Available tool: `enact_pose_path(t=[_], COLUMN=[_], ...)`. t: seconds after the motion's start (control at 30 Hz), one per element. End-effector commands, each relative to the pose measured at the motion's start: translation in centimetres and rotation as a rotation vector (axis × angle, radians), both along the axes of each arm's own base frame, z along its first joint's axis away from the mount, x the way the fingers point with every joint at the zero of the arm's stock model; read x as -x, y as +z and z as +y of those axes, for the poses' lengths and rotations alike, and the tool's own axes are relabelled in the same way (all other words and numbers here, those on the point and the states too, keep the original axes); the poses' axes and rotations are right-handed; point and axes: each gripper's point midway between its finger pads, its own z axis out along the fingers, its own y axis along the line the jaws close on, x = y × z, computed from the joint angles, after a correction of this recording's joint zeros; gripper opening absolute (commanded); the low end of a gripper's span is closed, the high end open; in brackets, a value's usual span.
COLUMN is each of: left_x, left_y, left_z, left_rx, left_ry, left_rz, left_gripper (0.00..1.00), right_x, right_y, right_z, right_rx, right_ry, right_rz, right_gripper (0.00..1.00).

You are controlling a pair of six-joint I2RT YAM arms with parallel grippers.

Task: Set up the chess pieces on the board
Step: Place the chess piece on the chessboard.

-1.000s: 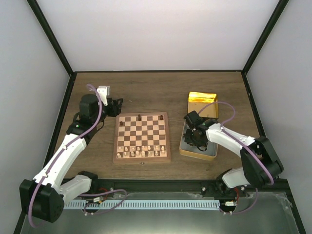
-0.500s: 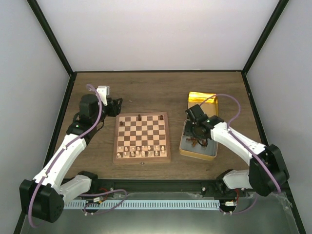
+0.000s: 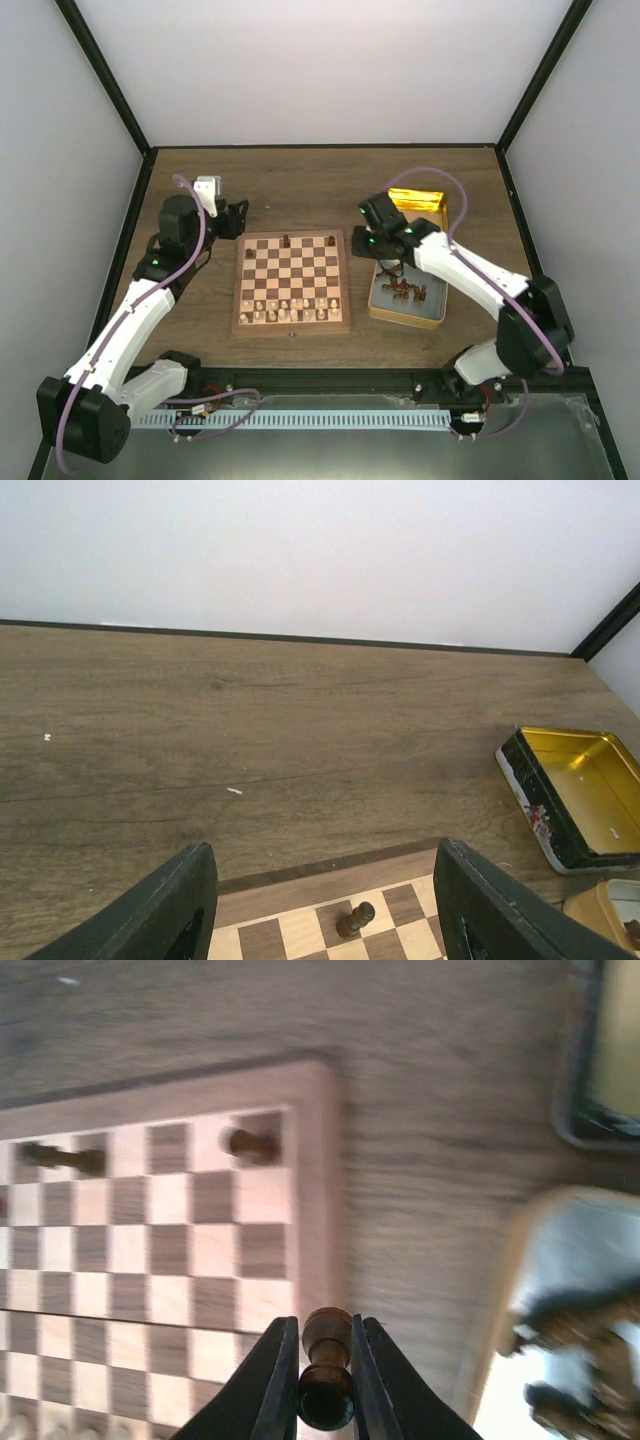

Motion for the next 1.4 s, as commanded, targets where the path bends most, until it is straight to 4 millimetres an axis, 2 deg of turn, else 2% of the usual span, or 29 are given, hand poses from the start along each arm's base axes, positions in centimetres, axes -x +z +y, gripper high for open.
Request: enact_pose_path(t=[0.0, 0.1, 0.37, 0.57, 0.73, 0.83, 1.0, 1.1, 1.37], left_x=[0.3, 0.6, 2.7, 5.2, 5.9, 5.9, 5.8, 5.8, 5.6], left_y=[1.0, 1.5, 4.4, 7.0, 7.6, 7.5, 7.0, 6.7, 6.5], left_z=[0.8, 2.4, 7.4, 10.3, 10.8, 10.9, 10.6, 10.6, 10.4], left_rx=[-0.001, -0.010, -0.037, -0.020, -0.012, -0.012, -0.007, -0.010, -0.012], left_ry=[0.042, 0.124, 0.372, 0.501, 0.524, 0.526, 0.515, 0.511, 0.507], left_rz=[-0.034, -0.051, -0.139, -0.226, -0.249, -0.246, -0.233, -0.229, -0.224], left_gripper=[0.61, 0.61, 0.62, 0.64, 0.65, 0.65, 0.65, 0.66, 0.66], right_x=[-1.8, -2.5, -4.3, -5.3, -5.9, -6.4, -7.1, -7.5, -7.5], right_y=[1.8, 2.1, 4.8, 3.5, 2.2, 1.3, -1.2, -1.2, -2.8], right_z=[6.0, 9.8, 20.4, 25.4, 28.0, 28.9, 29.6, 30.4, 31.2], right_rx=[-0.030, -0.032, -0.080, -0.072, -0.047, -0.035, -0.009, -0.018, -0.028], right_ry=[0.149, 0.217, 0.405, 0.470, 0.505, 0.512, 0.514, 0.518, 0.540], right_rz=[-0.052, -0.068, -0.179, -0.184, -0.195, -0.194, -0.177, -0.189, -0.162], right_gripper=[0.15, 0.15, 0.16, 0.16, 0.17, 0.17, 0.18, 0.20, 0.20])
